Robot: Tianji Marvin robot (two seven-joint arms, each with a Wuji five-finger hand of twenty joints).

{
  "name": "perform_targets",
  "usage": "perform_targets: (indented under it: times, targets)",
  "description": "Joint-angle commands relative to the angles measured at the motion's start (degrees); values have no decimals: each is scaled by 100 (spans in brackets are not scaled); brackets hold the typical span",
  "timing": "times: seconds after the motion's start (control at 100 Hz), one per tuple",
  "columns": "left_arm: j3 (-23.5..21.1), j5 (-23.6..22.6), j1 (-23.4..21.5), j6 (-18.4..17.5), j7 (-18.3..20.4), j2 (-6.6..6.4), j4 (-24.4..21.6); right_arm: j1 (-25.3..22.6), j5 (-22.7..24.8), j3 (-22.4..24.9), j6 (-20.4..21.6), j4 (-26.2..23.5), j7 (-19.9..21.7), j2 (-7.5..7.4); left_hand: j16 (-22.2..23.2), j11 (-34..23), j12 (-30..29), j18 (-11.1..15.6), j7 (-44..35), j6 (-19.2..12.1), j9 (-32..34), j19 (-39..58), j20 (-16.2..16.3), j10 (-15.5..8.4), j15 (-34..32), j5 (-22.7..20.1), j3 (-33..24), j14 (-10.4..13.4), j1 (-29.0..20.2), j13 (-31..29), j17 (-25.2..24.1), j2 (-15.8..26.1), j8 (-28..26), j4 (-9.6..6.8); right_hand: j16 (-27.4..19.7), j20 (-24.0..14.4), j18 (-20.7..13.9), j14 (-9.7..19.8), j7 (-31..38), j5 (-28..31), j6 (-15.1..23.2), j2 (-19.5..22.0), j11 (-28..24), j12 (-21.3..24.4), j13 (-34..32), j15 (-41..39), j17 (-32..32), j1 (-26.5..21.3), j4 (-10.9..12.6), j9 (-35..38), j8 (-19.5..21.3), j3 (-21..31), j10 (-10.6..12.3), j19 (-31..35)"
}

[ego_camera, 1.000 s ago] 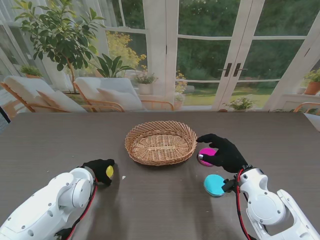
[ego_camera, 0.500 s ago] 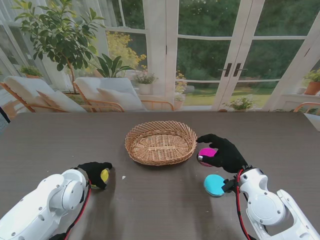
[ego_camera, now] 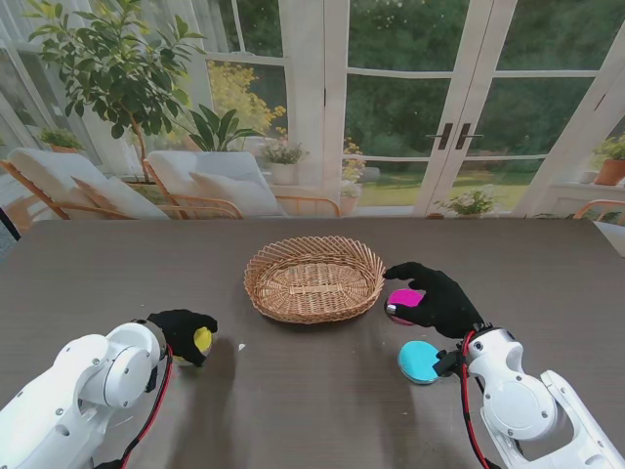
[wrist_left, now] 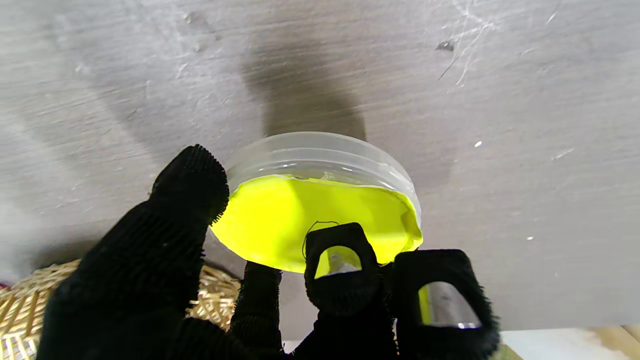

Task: Stack culture dishes into a storage basket

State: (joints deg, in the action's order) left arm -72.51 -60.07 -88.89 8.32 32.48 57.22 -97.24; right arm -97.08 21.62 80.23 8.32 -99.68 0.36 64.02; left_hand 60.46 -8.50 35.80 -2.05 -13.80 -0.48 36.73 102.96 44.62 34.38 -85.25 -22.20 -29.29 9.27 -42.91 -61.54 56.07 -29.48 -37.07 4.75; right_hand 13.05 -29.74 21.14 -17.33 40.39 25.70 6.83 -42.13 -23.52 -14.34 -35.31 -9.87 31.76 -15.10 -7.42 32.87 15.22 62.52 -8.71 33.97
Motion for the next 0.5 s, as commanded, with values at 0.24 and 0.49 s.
perform_targets:
  times: [0.24,0.49]
  targets:
    - [-9,53,-232,-205,139,15,-582,-16,18,-15,3,-30,77,7,-25,-1004,465,132,-116,-45,654,1702,-75,-1812,-341,-65,-712,206,-657,-195,192,392,-14,-288,73,-122,83,-71,84,42,95,-233,33,17,-123,-34,-1264,-100,-156,-144,11,317,-107,282]
    - [283,150,-272,-204,104,20,-901,-14,25,-5,-2,-28,72,8,-26,-997,483,165,-118,-31,648,1702,-94,-1815,-326,-110,-639,206,-635,-169,154,436,-4,-287,73,-104,84,-78,82,37,90,-241,34,17,-117,-32,-1266,-99,-157,-151,11,321,-112,294]
